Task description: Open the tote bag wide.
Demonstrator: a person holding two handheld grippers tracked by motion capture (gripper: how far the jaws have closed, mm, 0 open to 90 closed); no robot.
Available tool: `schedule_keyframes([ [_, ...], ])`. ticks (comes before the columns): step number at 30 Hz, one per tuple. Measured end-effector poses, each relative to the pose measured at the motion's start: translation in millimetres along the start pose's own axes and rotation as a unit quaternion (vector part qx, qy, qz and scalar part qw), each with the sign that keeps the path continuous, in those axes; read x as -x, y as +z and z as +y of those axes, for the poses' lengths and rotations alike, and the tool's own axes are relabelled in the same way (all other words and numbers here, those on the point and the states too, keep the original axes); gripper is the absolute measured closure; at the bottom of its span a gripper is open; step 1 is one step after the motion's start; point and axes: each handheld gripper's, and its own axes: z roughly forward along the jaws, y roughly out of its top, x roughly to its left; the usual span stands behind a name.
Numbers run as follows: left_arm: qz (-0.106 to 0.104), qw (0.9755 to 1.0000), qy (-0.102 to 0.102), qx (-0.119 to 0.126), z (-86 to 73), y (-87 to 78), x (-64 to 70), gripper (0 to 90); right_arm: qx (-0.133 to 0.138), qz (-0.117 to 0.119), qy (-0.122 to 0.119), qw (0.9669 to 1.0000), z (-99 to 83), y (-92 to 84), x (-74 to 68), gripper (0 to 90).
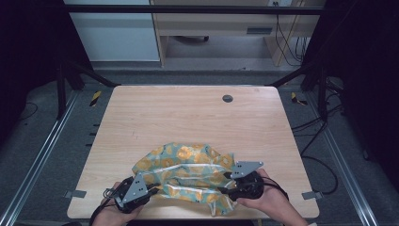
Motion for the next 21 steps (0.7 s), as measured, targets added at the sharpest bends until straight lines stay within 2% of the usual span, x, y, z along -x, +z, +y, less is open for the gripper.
schedule_keyframes([
  [1, -0.001, 1.0, -0.003, 0.002, 0.3, -0.2, -0.7, 86.3, 0.0, 0.009, -0.004, 1.0, -3.6, 2.2, -3.0, 38.8],
  [4, 0.0, 0.9999, -0.004, 0.009, 2.1, 0.7, 0.3, 87.0, -0.001, 0.018, -0.003, 0.9998, -5.2, 9.1, -9.0, 35.1],
  [6, 0.002, 0.9999, -0.002, 0.011, 2.9, 0.8, 0.8, 87.0, -0.001, 0.017, -0.01, 0.9998, -4.7, 12.4, -11.4, 34.8],
  [7, 0.001, 0.9999, -0.005, 0.013, 3.5, 0.5, 1.6, 87.3, -0.023, 0.007, -0.017, 0.9996, -3.6, 19.7, -15.5, 35.2],
  [8, 0.003, 0.9999, -0.004, 0.016, 3.8, -0.1, 1.9, 87.3, -0.023, 0.007, -0.017, 0.9996, -3.6, 19.7, -15.5, 35.2],
  [9, 0.005, 0.9998, -0.004, 0.019, 4.1, -1.0, 2.0, 87.4, -0.034, 0.004, -0.022, 0.9992, -4.0, 23.0, -17.2, 38.9],
  [10, 0.006, 0.9997, -0.007, 0.023, 3.7, -3.1, 0.7, 87.6, -0.058, -0.005, -0.039, 0.9975, -5.7, 26.8, -19.0, 59.8],
  [11, 0.006, 0.9997, -0.007, 0.023, 3.7, -3.1, 0.7, 87.6, -0.058, -0.005, -0.039, 0.9975, -5.7, 26.8, -19.0, 59.8],
  [12, 0.005, 0.9996, -0.009, 0.027, 3.2, -4.6, -0.9, 87.6, -0.068, -0.001, -0.035, 0.9971, -6.1, 26.7, -17.6, 80.2],
  [14, 0.005, 0.9995, -0.012, 0.029, 3.1, -5.4, -1.1, 87.7, -0.055, 0.005, -0.025, 0.9981, -4.1, 22.6, -15.9, 89.2],
  [17, 0.008, 0.9995, -0.005, 0.031, 4.1, -6.3, 0.0, 87.9, -0.029, 0.004, -0.021, 0.9994, 5.0, 13.1, -13.2, 90.0],
  [18, 0.008, 0.9995, -0.005, 0.031, 4.1, -6.3, 0.0, 87.9, -0.029, 0.004, -0.021, 0.9994, 5.0, 13.1, -13.2, 90.0],
  [19, 0.007, 0.9995, -0.003, 0.031, 4.4, -6.4, 0.2, 87.9, -0.002, 0.003, -0.017, 0.9999, 14.6, 5.6, -9.8, 90.0],
  [21, 0.009, 0.9995, 0.0, 0.032, 5.2, -6.6, 0.9, 88.0, 0.027, 0.007, -0.008, 0.9996, 26.1, -1.9, -3.9, 90.0],
])
